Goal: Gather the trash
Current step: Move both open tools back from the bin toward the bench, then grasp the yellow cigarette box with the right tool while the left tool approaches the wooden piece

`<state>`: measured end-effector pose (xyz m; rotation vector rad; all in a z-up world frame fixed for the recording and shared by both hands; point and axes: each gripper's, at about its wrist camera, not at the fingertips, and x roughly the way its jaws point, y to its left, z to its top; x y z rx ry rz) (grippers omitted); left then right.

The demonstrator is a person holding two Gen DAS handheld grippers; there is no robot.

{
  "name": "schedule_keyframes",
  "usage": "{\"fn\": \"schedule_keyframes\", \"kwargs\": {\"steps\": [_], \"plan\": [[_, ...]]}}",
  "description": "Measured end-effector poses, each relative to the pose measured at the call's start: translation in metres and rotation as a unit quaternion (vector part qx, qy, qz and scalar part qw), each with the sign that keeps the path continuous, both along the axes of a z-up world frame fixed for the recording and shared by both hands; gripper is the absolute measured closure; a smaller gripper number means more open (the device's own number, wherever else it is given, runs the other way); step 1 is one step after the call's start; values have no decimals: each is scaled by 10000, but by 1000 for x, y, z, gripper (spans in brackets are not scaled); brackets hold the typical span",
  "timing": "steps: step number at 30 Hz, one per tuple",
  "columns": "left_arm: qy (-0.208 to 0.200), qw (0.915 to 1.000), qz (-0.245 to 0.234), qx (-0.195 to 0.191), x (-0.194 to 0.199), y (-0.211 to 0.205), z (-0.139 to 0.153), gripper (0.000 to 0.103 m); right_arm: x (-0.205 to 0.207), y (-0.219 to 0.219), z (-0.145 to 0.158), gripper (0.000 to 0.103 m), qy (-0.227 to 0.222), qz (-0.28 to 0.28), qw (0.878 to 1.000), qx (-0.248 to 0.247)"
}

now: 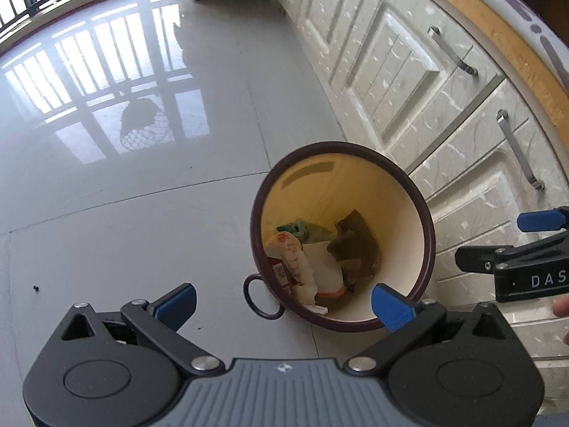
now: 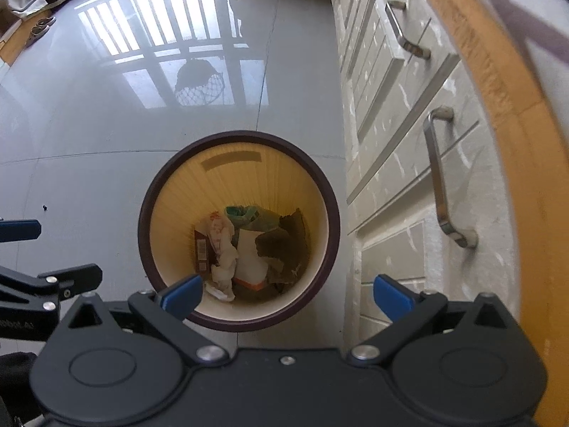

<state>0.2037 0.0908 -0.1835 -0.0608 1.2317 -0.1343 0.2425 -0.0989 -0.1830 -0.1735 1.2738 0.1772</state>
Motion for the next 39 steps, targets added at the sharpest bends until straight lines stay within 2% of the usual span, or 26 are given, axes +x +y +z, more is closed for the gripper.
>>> {"fn": "schedule_keyframes", "kwargs": {"steps": [9,24,32,39], "plan": [[-220,9992,327,-20,-19,13,31,0,-21,5,34,0,-263,118,9996,-61],[-841,9952,502,-58,-61,17,93,0,-63,3,113,0,-1090,334,9935,-54],[-1237,9905,584,-124,-83,14,120,0,-87,-19,152,0,-1638,229,9862,88],[-1776,9822,570,-199,-95,1,153,0,-108,-51,177,0,-2168,3,9756,345]]}}
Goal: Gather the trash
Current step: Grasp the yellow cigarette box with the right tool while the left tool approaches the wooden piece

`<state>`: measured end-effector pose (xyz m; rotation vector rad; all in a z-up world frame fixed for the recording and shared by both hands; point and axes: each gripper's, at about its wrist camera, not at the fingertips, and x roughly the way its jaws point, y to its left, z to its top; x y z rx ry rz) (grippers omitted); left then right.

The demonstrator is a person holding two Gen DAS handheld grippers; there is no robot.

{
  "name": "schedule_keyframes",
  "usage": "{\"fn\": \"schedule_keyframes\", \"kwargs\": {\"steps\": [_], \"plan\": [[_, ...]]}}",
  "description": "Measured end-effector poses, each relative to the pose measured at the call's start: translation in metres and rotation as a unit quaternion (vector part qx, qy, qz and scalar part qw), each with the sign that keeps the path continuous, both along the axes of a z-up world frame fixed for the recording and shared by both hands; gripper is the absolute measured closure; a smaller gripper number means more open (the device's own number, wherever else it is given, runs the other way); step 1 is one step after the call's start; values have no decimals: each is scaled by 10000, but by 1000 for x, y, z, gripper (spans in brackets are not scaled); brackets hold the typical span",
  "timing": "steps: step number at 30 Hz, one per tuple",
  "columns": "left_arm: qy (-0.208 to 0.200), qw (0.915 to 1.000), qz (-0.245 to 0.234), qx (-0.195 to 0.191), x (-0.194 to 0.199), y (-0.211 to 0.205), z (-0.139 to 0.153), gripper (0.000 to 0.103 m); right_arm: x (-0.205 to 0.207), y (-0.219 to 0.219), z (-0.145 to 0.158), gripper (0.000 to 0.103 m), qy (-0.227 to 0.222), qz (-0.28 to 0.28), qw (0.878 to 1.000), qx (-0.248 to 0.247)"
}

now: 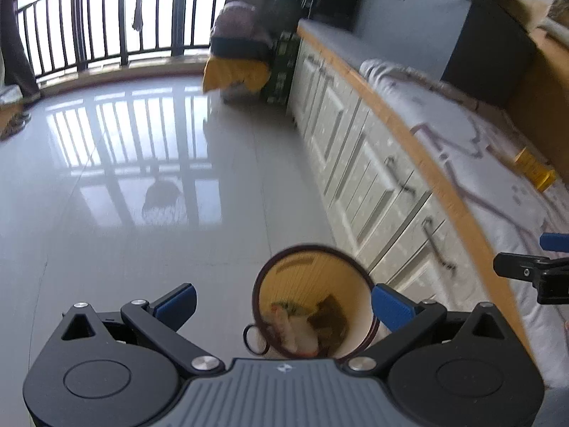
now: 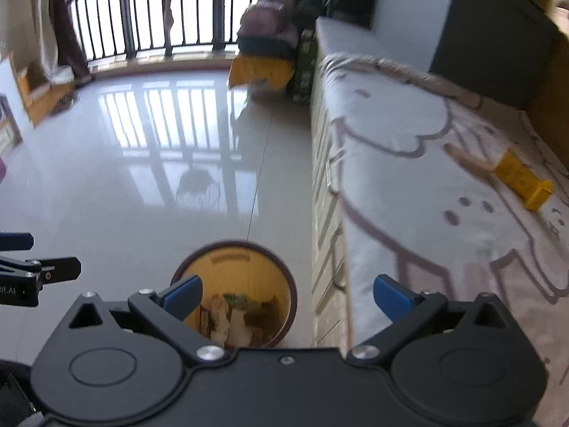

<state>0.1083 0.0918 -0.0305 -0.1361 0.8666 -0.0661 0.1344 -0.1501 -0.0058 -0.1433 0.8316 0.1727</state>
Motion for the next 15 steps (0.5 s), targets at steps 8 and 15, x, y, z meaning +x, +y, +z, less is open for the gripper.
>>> {"fn": "schedule_keyframes", "kwargs": {"steps": [8,15], "plan": [[-599,9981,-81,-151,-10,-26,28,0,-24,-51,23,0,-798,-285,9961,238],[-1148,9930,-115,-269,-10,-57,42,0,-36,-106,30,0,-1466,-743,9862,215]]}}
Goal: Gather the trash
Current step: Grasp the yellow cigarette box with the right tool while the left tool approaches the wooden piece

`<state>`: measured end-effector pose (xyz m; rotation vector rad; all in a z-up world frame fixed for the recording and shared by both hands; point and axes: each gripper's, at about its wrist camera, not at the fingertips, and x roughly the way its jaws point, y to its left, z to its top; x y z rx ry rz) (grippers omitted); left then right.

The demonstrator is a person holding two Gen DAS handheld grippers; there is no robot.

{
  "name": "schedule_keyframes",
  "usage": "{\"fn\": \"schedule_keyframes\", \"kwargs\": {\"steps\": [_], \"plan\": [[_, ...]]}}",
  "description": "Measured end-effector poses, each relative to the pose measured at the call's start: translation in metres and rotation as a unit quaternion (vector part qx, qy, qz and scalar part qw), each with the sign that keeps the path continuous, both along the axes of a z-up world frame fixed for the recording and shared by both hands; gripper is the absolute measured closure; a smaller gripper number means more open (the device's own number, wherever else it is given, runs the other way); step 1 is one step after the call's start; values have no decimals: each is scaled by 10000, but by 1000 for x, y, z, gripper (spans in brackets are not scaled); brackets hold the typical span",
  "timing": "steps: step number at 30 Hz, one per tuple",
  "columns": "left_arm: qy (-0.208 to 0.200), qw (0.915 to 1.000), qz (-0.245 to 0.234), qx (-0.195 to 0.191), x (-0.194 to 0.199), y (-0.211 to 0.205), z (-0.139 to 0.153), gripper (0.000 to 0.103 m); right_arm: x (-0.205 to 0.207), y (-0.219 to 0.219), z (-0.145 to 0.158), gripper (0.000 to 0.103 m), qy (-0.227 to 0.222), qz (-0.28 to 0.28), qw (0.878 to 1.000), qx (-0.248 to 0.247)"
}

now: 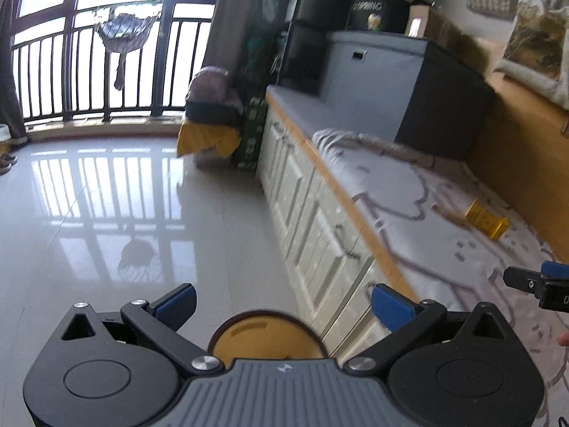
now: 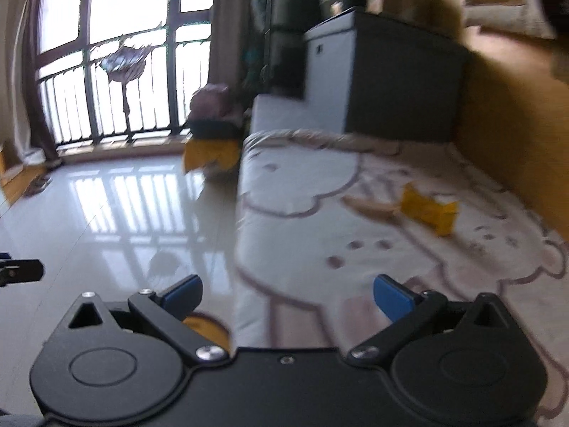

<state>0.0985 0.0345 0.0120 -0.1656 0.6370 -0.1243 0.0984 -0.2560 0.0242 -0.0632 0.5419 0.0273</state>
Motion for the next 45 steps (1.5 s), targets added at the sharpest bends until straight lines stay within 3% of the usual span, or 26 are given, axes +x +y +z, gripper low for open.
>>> {"fn": "schedule_keyframes", "kwargs": {"steps": [8,18,27,36,38,44,45], "plan": [[-455,9983,-337,-115,20,-59,9,0,-4,-58,2,0,-700,-387,9967,-159],[-900,9906,-1027,-29,59,-150,6,0,35,-120,-18,0,-1175,-1119,9866,-142],[-697,9881,-1363,114,107,-220,-17,0,94,-153,-54,0,-1086,-1759,9784,-74],[-510,9877,-1467,172,164,-252,-33,0,147,-164,-68,1,-987,-1383,9855,-18],[-439,9881,-1468,127,174,-258,-35,0,157,-166,-69,4,-937,-1330,9867,62],[-346,9886,-1460,140,203,-276,-41,0,184,-184,-74,27,-608,-1279,9888,480],[-325,9887,-1458,149,208,-280,-43,0,187,-187,-76,37,-540,-1239,9891,590]]}}
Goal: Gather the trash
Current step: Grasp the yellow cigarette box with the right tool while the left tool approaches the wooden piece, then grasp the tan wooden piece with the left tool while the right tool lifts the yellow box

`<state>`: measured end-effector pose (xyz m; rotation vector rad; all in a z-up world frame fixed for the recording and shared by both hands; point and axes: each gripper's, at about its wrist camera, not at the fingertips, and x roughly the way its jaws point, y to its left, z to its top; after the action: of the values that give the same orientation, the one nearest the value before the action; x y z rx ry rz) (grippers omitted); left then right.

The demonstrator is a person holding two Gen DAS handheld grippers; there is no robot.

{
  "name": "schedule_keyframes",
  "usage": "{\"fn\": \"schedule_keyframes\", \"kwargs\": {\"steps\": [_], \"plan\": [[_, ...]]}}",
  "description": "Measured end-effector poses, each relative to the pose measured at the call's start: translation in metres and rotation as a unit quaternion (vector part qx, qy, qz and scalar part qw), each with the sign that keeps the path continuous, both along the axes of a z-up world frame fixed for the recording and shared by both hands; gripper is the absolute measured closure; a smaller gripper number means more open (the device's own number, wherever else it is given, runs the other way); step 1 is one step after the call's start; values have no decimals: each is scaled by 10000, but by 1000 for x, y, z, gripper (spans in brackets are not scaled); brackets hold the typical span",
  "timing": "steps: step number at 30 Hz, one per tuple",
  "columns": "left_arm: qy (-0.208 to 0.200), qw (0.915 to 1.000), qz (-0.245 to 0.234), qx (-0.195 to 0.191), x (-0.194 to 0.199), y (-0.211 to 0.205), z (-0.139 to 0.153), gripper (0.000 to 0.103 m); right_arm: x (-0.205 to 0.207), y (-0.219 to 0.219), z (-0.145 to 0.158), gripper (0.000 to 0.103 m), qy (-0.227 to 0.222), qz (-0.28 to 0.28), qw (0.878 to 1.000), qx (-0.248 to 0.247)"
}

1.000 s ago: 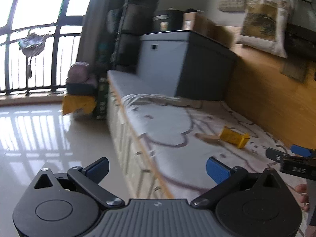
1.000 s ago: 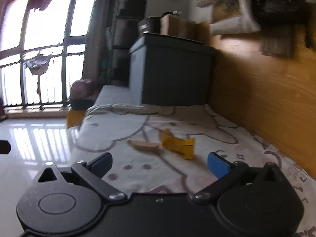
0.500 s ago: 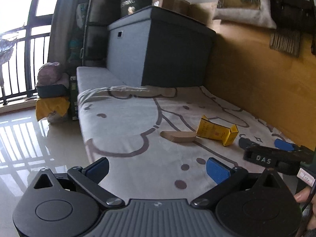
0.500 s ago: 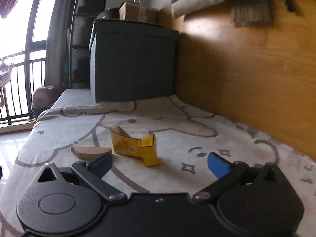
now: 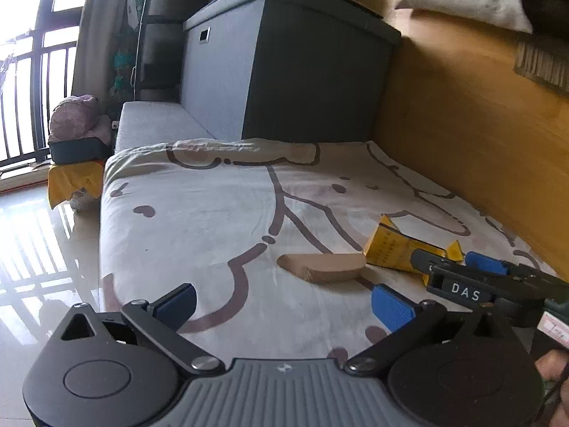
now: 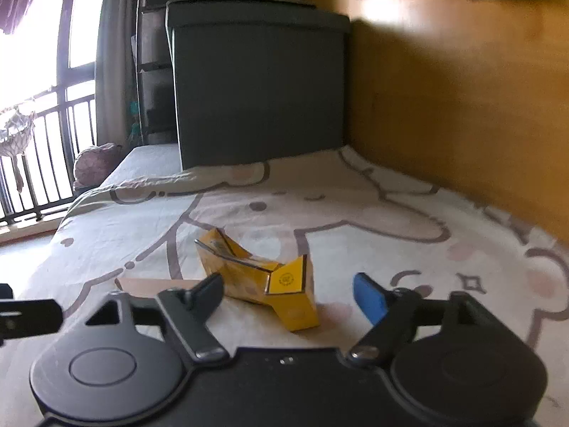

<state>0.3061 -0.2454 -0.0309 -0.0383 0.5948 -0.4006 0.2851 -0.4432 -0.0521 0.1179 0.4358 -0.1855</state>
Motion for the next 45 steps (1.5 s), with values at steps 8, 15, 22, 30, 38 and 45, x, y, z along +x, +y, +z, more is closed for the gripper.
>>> {"fn": "schedule_keyframes", "kwargs": {"steps": [8,15,22,30,38,45], "plan": [[62,9997,19,224,23,-32,-13,0,-6,-26,-7,76,-138,-82,9960,881],[87,9972,108,731,39,-70,-27,0,-10,-28,-6,77,-121,-101,9950,984],[152,9947,346,959,60,-95,-38,0,-11,-34,-8,77,-79,-164,9932,1152],[129,9957,382,829,69,-104,-37,6,-13,-36,-7,78,-101,-200,9925,1199],[70,9976,138,676,58,-89,-31,11,-18,-31,-3,78,-190,-141,9933,1134],[-330,9972,80,669,42,-65,-12,11,-24,-21,3,78,-264,-57,9947,992]]}}
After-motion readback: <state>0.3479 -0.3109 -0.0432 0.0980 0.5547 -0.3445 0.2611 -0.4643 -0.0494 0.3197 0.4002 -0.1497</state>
